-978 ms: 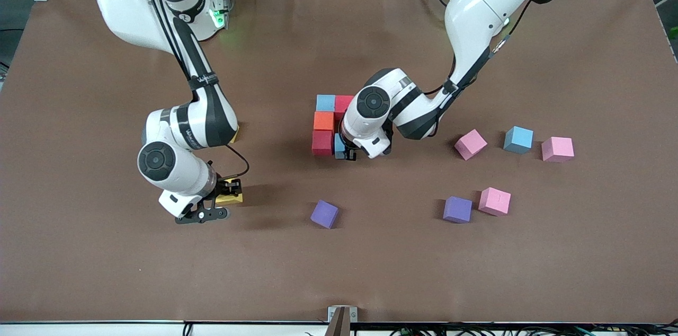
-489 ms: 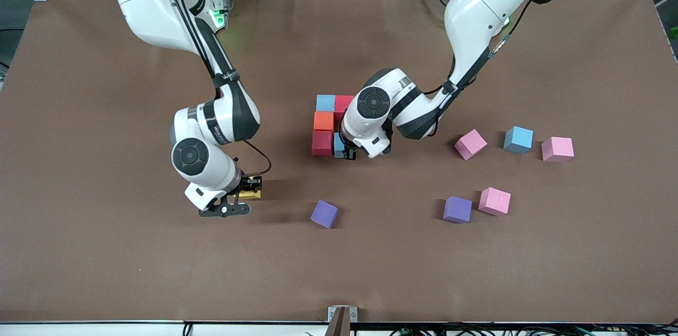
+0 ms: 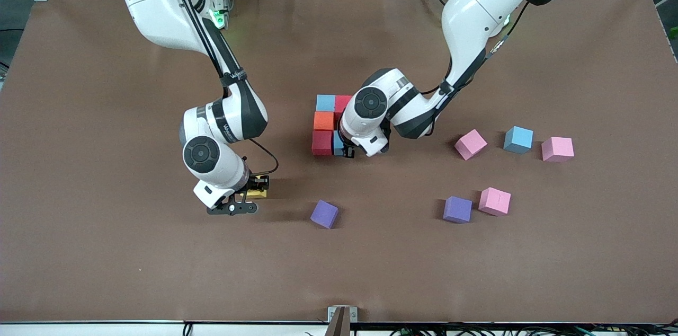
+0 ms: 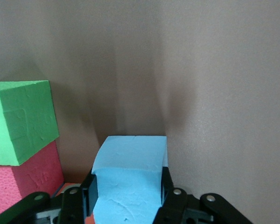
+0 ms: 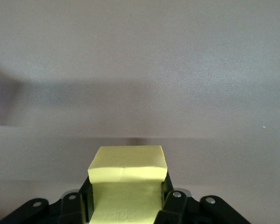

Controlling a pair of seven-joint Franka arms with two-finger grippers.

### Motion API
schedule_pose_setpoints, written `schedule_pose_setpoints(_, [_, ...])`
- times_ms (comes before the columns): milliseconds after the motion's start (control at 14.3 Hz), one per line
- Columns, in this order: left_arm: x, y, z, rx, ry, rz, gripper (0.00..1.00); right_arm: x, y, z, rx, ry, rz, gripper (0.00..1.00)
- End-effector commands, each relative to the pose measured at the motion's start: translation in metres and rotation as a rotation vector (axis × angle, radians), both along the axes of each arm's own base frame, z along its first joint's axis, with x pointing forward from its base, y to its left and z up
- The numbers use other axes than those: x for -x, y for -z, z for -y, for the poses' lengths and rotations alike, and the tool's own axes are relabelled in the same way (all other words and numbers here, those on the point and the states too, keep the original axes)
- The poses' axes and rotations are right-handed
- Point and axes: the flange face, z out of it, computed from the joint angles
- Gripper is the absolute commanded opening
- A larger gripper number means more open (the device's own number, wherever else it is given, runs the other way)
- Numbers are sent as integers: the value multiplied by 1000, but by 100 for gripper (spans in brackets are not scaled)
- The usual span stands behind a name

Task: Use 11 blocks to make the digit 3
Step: 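Release cyan with the left gripper while the right gripper carries yellow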

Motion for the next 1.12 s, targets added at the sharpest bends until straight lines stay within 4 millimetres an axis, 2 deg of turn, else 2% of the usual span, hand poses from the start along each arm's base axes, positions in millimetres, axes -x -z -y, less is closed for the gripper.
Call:
schedule_pose_setpoints(0, [1, 2, 3, 16, -8, -7, 21, -1, -1, -3, -3, 18, 4, 0])
schedule_pose_setpoints(70, [1, 4, 3, 15, -7, -9, 21, -1, -1, -3, -5, 18, 10, 0])
schedule_pose_setpoints(279, [3, 7, 5, 16, -7, -13, 22, 5, 3, -20, -7, 36, 12, 0])
schedule_pose_setpoints(419, [3, 7, 6, 18, -8, -16, 22, 17, 6, -45, 0, 69, 10, 0])
schedule_pose_setpoints(559, [3, 7, 6, 21, -12, -21, 22, 21, 4, -57, -14, 70, 25, 0])
schedule_pose_setpoints(838, [8, 12, 10, 21, -8, -28, 23, 24, 3, -64, -18, 78, 28, 0])
schedule_pose_setpoints(978, [9, 16, 9, 18, -8, -33, 30, 28, 5, -71, -16, 67, 29, 0])
schedule_pose_setpoints(1048, [8, 16, 9, 19, -8, -34, 38, 29, 5, -74, -17, 63, 29, 0])
